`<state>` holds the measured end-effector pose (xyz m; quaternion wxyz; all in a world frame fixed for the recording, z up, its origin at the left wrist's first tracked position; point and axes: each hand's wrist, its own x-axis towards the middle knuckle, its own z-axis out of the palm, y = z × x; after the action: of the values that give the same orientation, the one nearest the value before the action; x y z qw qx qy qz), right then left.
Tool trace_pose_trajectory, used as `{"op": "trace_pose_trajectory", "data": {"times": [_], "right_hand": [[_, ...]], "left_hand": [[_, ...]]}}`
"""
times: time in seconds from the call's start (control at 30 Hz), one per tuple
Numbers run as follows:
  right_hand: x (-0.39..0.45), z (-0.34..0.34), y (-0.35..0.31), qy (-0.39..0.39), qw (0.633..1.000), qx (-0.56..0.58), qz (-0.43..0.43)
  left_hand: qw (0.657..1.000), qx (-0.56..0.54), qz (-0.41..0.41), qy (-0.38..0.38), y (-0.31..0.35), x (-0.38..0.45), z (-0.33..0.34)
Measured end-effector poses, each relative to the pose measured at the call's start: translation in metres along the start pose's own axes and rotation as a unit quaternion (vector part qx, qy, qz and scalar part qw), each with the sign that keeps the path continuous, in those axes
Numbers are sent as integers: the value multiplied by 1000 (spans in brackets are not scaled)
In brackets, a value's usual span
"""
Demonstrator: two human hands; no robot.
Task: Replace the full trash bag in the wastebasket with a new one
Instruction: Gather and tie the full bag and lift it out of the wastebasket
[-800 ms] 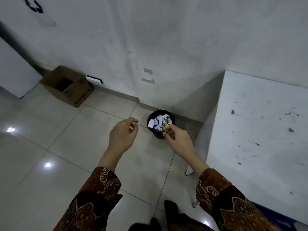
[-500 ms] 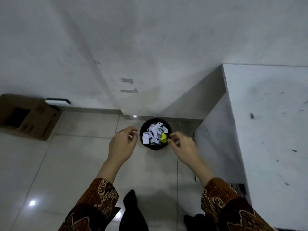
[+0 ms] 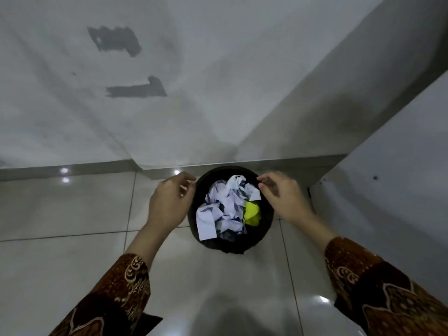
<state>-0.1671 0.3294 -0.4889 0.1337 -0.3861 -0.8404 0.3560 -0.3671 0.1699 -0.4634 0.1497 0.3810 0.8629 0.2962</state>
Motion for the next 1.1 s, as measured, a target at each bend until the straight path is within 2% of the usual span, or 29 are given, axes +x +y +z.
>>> {"op": "trace_pose_trajectory", "data": {"times": [0.17,0.3,0.4,0.53,0.6,0.7,0.8,0.93,1.1], "right_hand": [[38,57,76,29,999,-10,-30],[64,75,102,48,996,73,3],[69,79,106,13,987,145,64],[59,84,116,-29,966,189,173],[50,81,121,-67,933,238,261],[39,79,128,-133,905,264,306],[37,78,127,-134,905,268,303],[42,77,123,-113,901,291,301],[51,74,131,-116,847,393,338]], "left_hand": [[998,-24,28,43,-68,24,76],[994,-58,20,90,-93,30,101],[990,-86,7,109,-101,33,106],[979,-179,-80,59,-115,31,115],[961,-226,-161,9,-119,31,119],[939,-238,-236,-81,-117,32,121],[920,-271,-249,-134,-107,28,120],[914,-287,-239,-155,-108,33,116],[901,-316,-258,-145,-118,43,116]]}}
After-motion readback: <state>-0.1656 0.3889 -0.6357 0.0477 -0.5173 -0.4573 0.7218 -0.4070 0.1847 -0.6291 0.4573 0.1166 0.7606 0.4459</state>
